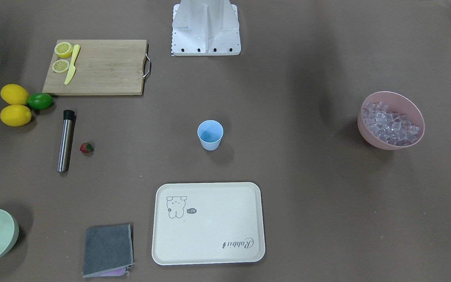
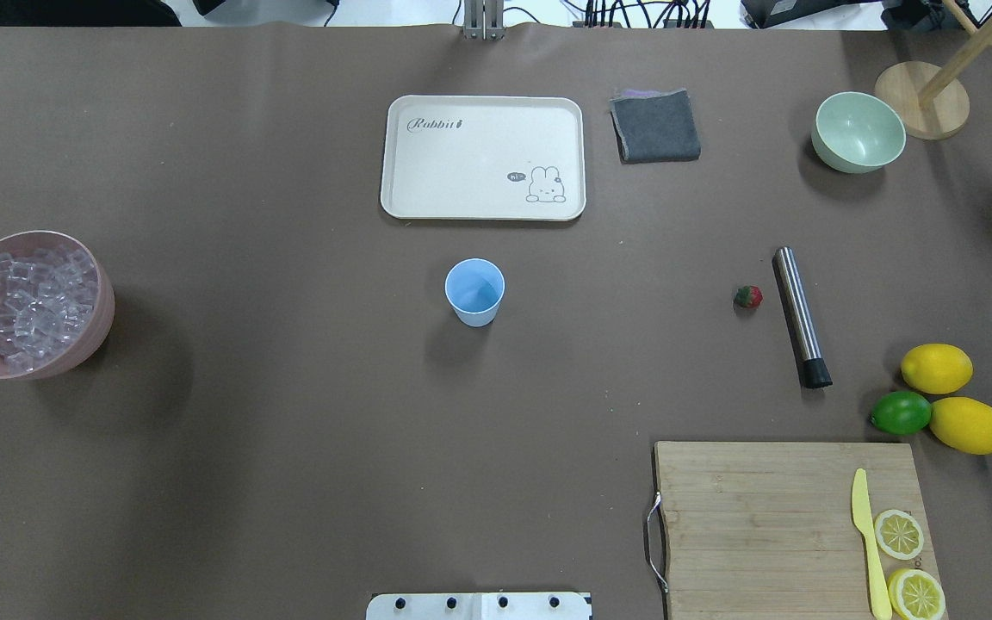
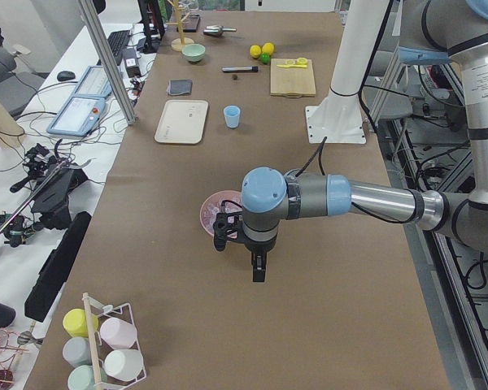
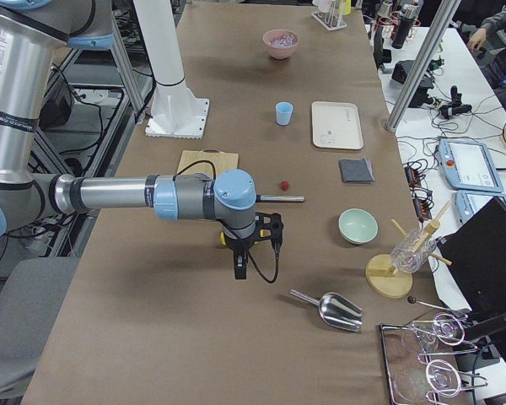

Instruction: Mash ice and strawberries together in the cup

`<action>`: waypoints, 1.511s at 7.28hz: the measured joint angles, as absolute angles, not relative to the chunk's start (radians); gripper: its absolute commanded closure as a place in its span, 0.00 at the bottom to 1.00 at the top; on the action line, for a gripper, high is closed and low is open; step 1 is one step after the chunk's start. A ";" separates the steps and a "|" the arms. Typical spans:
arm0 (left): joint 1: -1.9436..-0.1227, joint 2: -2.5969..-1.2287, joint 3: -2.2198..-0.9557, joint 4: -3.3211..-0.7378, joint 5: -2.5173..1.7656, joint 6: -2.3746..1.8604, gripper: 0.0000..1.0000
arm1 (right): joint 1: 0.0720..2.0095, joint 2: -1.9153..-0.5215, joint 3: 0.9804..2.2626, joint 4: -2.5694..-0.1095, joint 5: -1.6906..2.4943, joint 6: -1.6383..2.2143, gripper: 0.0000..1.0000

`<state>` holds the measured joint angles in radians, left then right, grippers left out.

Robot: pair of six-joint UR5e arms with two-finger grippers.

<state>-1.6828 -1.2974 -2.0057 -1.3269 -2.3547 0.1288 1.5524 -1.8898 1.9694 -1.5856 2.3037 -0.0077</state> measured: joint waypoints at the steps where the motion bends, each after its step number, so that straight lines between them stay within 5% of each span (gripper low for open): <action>1: -1.683 -1.296 -2.006 -1.327 -2.355 0.129 0.01 | 1.552 -1.891 1.971 -1.586 2.302 -0.008 0.00; 11: -1.683 -1.312 -2.002 -1.366 -2.357 0.129 0.01 | 1.557 -1.824 1.933 -1.555 2.376 0.007 0.00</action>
<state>-1.6830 -1.3125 -2.0017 -1.3659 -2.3571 0.1288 1.5568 -1.8238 1.9333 -1.5552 2.3763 0.0066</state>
